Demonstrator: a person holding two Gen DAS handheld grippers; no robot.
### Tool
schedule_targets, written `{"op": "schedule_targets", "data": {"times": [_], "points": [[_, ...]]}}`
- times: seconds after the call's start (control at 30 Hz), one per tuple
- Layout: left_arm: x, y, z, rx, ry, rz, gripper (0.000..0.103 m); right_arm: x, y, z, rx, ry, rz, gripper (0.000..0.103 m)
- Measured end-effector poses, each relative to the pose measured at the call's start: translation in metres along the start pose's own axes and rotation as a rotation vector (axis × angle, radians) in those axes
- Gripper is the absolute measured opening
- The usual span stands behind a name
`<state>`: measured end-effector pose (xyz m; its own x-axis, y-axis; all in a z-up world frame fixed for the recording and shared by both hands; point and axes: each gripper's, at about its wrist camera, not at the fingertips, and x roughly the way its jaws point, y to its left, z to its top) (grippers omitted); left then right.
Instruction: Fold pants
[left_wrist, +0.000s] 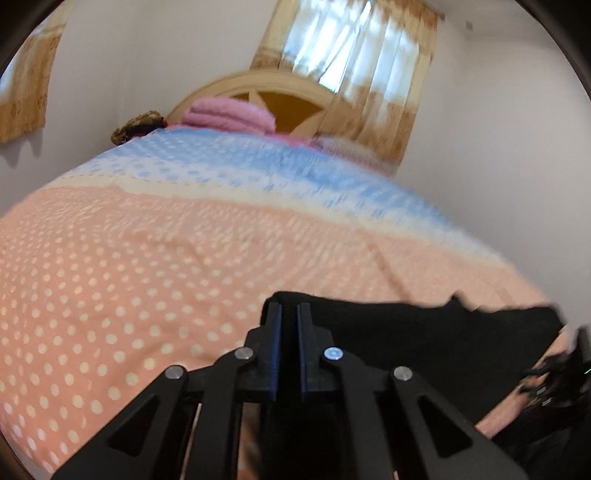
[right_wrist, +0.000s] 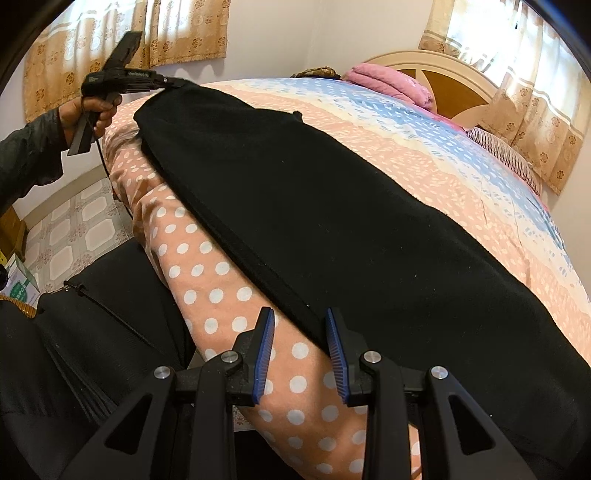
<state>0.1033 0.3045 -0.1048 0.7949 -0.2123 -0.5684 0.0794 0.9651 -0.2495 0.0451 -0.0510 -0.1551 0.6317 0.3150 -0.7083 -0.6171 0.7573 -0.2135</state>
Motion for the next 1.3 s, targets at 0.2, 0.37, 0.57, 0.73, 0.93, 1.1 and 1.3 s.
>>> {"op": "schedule_targets", "data": {"times": [0.2,0.37,0.57,0.73,0.93,1.1,1.3], "points": [[0.022,0.011,-0.021,-0.029,0.052,0.057,0.018,-0.005,-0.007,-0.003,0.028,-0.005,0.015,0.035],[-0.007,0.011,-0.02,-0.085,-0.03,0.113,0.055,-0.009,-0.016,-0.008,0.061,-0.005,0.002,0.057],[-0.034,-0.037,-0.018,0.037,-0.116,0.1,0.073,-0.024,-0.045,-0.014,0.201,-0.055,-0.029,0.057],[-0.008,-0.074,-0.032,0.063,-0.047,0.038,0.074,-0.026,-0.072,-0.024,0.297,-0.037,-0.101,0.057],[0.008,-0.135,-0.055,0.196,0.009,-0.01,0.074,-0.072,-0.115,-0.051,0.421,-0.072,-0.201,0.057],[0.005,-0.207,-0.052,0.327,0.007,-0.168,0.074,-0.133,-0.176,-0.098,0.689,-0.132,-0.325,0.057],[0.013,-0.305,-0.05,0.503,0.036,-0.342,0.074,-0.179,-0.219,-0.139,0.914,-0.194,-0.476,0.057]]}}
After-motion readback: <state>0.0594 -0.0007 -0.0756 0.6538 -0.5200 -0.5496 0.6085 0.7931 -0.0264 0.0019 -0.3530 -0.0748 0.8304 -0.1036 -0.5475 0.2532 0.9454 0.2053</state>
